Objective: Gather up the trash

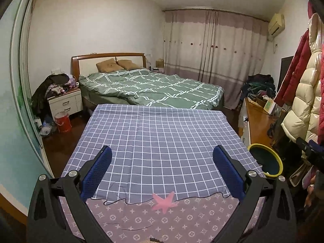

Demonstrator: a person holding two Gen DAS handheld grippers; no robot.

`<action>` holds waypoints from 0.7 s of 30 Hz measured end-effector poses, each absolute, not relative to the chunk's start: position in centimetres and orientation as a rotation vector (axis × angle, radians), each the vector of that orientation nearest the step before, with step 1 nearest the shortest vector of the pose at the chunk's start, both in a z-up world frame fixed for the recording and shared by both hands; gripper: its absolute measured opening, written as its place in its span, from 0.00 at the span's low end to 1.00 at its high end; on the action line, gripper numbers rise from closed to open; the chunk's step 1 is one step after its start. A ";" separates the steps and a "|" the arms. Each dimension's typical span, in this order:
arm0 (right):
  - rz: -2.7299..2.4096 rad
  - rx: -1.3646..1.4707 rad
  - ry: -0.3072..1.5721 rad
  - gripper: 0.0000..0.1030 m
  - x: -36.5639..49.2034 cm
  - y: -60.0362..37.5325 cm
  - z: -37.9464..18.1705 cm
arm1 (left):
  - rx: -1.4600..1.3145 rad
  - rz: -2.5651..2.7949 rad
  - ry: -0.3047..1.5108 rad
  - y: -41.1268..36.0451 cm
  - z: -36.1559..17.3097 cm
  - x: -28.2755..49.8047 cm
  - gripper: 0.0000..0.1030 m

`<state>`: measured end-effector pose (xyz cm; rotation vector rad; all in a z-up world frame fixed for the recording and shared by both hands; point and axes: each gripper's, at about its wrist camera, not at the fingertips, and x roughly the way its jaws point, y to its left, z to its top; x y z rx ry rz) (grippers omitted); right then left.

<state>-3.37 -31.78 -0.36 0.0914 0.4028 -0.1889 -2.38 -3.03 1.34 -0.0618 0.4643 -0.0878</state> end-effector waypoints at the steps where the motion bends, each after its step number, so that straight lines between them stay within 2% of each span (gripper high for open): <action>1: -0.189 0.090 0.404 0.93 -3.3 -31.7 -0.4 | -0.061 -0.088 0.466 -3.3 1.5 -2.3 0.95; 21: -0.192 0.100 0.404 0.93 -3.3 -31.9 -0.5 | -0.057 -0.099 0.485 -3.4 1.3 -1.4 0.95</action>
